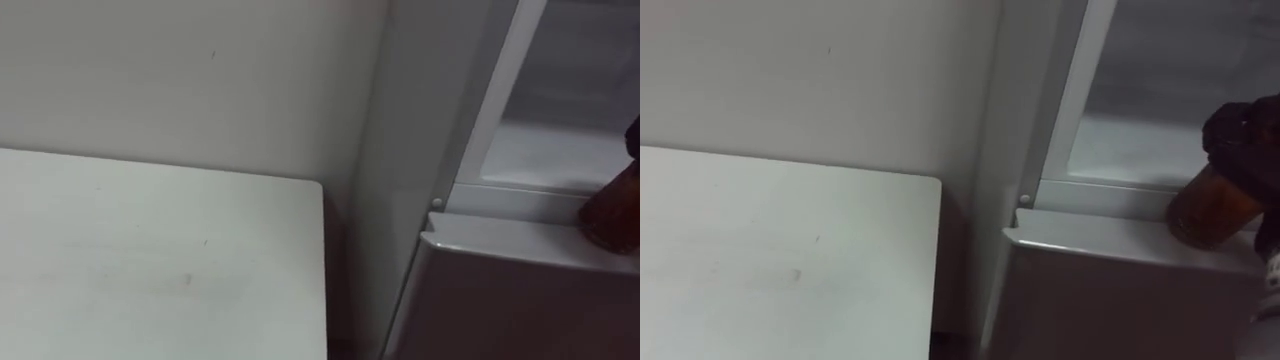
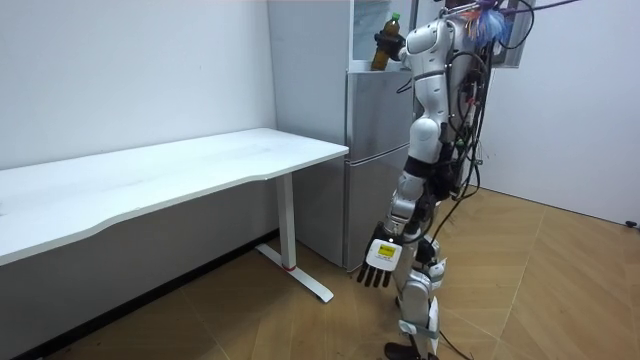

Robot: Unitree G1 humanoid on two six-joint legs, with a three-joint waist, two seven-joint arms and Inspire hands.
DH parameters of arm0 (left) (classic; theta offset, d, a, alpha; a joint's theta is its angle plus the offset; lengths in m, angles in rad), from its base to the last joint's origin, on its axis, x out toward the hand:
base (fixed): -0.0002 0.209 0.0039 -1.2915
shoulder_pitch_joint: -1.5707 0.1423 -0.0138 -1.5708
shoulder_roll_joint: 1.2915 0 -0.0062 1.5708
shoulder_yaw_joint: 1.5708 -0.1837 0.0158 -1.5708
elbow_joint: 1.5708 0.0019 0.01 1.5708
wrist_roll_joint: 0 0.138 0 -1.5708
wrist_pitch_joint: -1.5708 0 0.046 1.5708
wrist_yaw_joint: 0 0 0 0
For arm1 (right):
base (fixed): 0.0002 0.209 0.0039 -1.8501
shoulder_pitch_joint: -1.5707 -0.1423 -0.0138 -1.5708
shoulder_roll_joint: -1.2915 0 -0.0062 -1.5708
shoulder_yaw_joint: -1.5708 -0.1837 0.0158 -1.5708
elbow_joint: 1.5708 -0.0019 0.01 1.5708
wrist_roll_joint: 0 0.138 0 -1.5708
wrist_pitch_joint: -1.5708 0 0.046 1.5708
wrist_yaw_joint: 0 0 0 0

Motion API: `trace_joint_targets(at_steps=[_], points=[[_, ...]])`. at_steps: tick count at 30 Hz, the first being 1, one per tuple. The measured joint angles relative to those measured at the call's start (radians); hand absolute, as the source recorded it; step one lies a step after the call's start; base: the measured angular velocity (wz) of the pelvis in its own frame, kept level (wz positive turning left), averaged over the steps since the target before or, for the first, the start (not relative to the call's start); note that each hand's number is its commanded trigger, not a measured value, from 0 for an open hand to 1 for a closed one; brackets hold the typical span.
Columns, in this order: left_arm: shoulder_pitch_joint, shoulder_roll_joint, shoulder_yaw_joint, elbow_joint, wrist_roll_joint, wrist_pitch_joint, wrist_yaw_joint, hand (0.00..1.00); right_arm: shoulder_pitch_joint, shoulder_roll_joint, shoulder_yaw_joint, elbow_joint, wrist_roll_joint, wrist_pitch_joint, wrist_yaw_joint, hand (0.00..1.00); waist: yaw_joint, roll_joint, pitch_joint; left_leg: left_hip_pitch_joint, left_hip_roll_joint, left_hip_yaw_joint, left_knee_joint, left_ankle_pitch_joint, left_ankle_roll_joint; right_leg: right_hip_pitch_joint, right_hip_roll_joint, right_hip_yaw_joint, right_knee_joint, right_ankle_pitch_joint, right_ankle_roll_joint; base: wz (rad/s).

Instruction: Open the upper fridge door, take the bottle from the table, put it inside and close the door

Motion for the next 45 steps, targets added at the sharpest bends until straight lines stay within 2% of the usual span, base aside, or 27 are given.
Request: trace_joint_targets(at_steps=[2,4,13,18,24,26,31,35,36,38,39,40,45], points=[[0.000,0.000,0.001,-0.006,0.000,0.006,0.003,0.00,-0.029,-0.004,0.000,0.019,0.000,0.009,-0.023,1.00,-0.001,0.000,-0.0002,-0.003,-0.001,-0.001,0.003,0.000,0.001,-0.009,-0.003,0.001,0.012,-0.001,0.000,0.00],[0.000,0.000,0.001,-0.019,0.001,0.015,0.006,0.00,-0.060,-0.041,0.005,0.041,0.001,0.017,-0.053,1.00,-0.001,0.001,-0.0007,-0.015,-0.003,-0.005,0.006,0.002,0.004,-0.018,-0.007,-0.002,0.019,0.000,-0.001,0.03],[-0.003,0.000,-0.005,-0.020,0.001,0.027,0.012,0.00,-0.183,-0.126,0.025,0.051,0.001,0.017,-0.119,1.00,0.008,0.014,-0.0080,-0.020,-0.004,-0.018,0.004,0.003,0.005,-0.025,-0.006,-0.004,0.025,-0.002,-0.002,0.03],[-0.003,-0.002,-0.005,-0.029,0.002,0.027,0.017,0.00,-0.194,-0.130,0.037,0.065,0.001,0.017,-0.123,1.00,0.029,0.009,-0.0050,-0.020,-0.005,-0.020,0.005,0.003,0.005,-0.027,-0.007,-0.003,0.024,-0.003,0.000,0.01],[-0.003,-0.001,-0.004,-0.040,0.004,0.028,0.027,0.00,-0.198,-0.130,0.068,0.130,0.012,0.017,-0.119,1.00,0.036,-0.002,0.0011,-0.023,-0.005,-0.029,0.006,0.003,0.005,-0.026,-0.008,-0.007,0.023,-0.004,0.001,0.03],[-0.001,0.000,-0.004,-0.048,0.006,0.032,0.031,0.00,-0.225,-0.135,0.070,0.171,0.036,0.008,-0.109,1.00,0.038,-0.002,0.0015,-0.029,-0.006,-0.031,0.006,0.003,0.005,-0.025,-0.009,-0.009,0.023,-0.004,0.001,0.02],[0.000,0.009,-0.003,-0.067,0.006,0.068,0.039,0.00,-0.265,-0.200,0.100,0.319,0.040,-0.020,-0.032,1.00,0.049,-0.002,0.0012,-0.029,-0.004,-0.037,0.005,0.003,0.005,-0.016,-0.012,-0.033,0.019,-0.004,0.001,0.07],[0.001,0.011,-0.003,-0.067,-0.007,0.094,0.053,0.00,-0.320,-0.201,0.108,0.478,0.045,-0.063,0.006,1.00,0.065,0.002,0.0056,0.000,-0.003,-0.056,-0.001,0.002,0.004,0.024,-0.008,-0.046,-0.002,-0.003,-0.001,0.13],[0.003,0.013,0.000,-0.069,-0.007,0.098,0.053,0.00,-0.342,-0.206,0.107,0.545,0.050,-0.077,0.025,1.00,0.071,-0.004,0.0020,0.004,-0.002,-0.061,-0.002,0.002,0.003,0.036,-0.007,-0.055,-0.011,-0.002,-0.001,0.17],[0.005,0.016,0.010,-0.077,-0.005,0.099,0.053,0.00,-0.364,-0.223,0.105,0.627,0.060,-0.089,0.050,0.63,0.093,-0.011,0.0015,0.004,0.000,-0.063,-0.002,0.001,0.002,0.038,-0.005,-0.058,-0.011,-0.002,-0.001,0.09],[0.010,0.016,0.022,-0.079,-0.005,0.099,0.053,0.00,-0.374,-0.236,0.109,0.663,0.057,-0.095,0.066,0.17,0.107,-0.014,-0.0004,0.004,0.001,-0.062,-0.001,0.001,0.001,0.038,-0.004,-0.058,-0.011,-0.002,-0.001,0.00],[0.014,0.016,0.031,-0.079,-0.006,0.100,0.054,0.00,-0.380,-0.245,0.112,0.696,0.057,-0.106,0.078,0.00,0.119,-0.017,-0.0009,0.004,0.004,-0.062,0.000,0.000,0.000,0.040,-0.002,-0.060,-0.012,-0.002,-0.001,0.00],[0.020,0.018,0.053,-0.075,-0.008,0.104,0.061,0.00,-0.385,-0.267,0.146,0.768,0.042,-0.150,0.105,0.00,0.143,-0.021,0.0002,0.003,0.009,-0.079,0.005,-0.004,-0.005,0.055,0.001,-0.089,-0.019,-0.002,-0.002,0.11]])
